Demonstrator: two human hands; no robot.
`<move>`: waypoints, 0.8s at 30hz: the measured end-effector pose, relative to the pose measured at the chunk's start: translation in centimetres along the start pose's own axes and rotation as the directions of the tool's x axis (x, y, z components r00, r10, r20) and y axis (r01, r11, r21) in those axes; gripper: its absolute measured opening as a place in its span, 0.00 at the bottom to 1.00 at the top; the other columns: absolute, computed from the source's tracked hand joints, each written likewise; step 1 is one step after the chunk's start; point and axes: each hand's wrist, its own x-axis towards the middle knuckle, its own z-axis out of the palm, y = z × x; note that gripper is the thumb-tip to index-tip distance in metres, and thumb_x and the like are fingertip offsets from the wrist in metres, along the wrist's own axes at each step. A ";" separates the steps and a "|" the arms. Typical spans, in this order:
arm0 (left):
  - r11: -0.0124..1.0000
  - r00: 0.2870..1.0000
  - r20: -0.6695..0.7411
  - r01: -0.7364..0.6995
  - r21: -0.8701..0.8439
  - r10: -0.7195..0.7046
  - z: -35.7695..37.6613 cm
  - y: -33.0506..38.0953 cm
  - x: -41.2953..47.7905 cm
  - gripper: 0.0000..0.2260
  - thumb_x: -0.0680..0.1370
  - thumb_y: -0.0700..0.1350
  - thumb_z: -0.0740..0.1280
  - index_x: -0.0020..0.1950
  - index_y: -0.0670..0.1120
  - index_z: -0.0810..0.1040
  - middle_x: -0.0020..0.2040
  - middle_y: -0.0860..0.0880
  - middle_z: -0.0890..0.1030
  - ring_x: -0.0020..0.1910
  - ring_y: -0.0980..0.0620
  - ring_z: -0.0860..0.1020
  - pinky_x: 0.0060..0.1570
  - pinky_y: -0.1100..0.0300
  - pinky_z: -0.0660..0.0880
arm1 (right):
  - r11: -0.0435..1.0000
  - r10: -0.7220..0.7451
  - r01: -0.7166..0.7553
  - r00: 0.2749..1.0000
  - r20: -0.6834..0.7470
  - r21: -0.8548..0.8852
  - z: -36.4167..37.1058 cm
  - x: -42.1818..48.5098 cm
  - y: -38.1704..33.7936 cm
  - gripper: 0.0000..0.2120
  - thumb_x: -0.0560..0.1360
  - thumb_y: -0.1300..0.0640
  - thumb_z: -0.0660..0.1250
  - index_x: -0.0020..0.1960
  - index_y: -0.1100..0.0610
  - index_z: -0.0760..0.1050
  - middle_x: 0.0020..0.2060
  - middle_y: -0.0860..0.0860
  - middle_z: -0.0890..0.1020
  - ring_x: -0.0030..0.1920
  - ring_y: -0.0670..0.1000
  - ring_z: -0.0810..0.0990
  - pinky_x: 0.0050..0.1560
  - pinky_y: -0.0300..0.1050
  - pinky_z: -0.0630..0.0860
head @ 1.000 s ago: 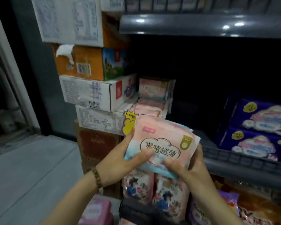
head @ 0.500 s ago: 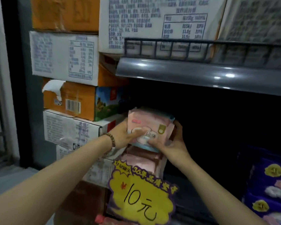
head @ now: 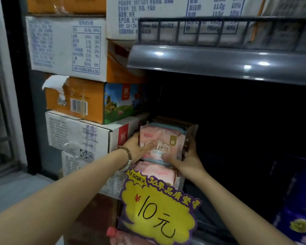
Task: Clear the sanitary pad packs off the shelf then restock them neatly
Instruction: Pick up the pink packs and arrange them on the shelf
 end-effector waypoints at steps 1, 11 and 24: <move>1.000 1.000 -0.009 0.014 0.009 -0.014 -0.3 0.3 -0.6 0.26 0.76 0.55 0.67 0.69 0.44 0.66 0.62 0.49 0.75 0.62 0.50 0.74 0.56 0.63 0.68 | 1.000 -0.007 0.007 1.000 -0.007 -0.002 -0.2 -0.6 -0.6 0.47 0.65 0.52 0.79 0.75 0.50 0.54 0.71 0.50 0.69 0.68 0.50 0.70 0.68 0.48 0.70; 0.967 0.965 -0.108 -0.228 0.115 0.240 -2.1 1.6 -13.6 0.26 0.78 0.54 0.64 0.73 0.47 0.62 0.68 0.54 0.69 0.65 0.61 0.65 0.63 0.69 0.61 | 0.934 -0.337 0.325 0.940 -0.059 -0.148 -1.3 -13.0 -4.5 0.31 0.73 0.54 0.71 0.68 0.41 0.57 0.65 0.31 0.60 0.62 0.20 0.56 0.58 0.17 0.56; 0.905 0.891 0.248 0.303 0.297 -0.380 9.3 -17.5 -33.1 0.18 0.80 0.50 0.62 0.67 0.42 0.69 0.60 0.44 0.76 0.60 0.45 0.74 0.53 0.63 0.66 | 0.918 0.375 -0.325 0.896 0.236 -0.226 9.6 -33.3 12.1 0.34 0.76 0.51 0.68 0.76 0.53 0.54 0.75 0.47 0.54 0.74 0.45 0.54 0.69 0.35 0.55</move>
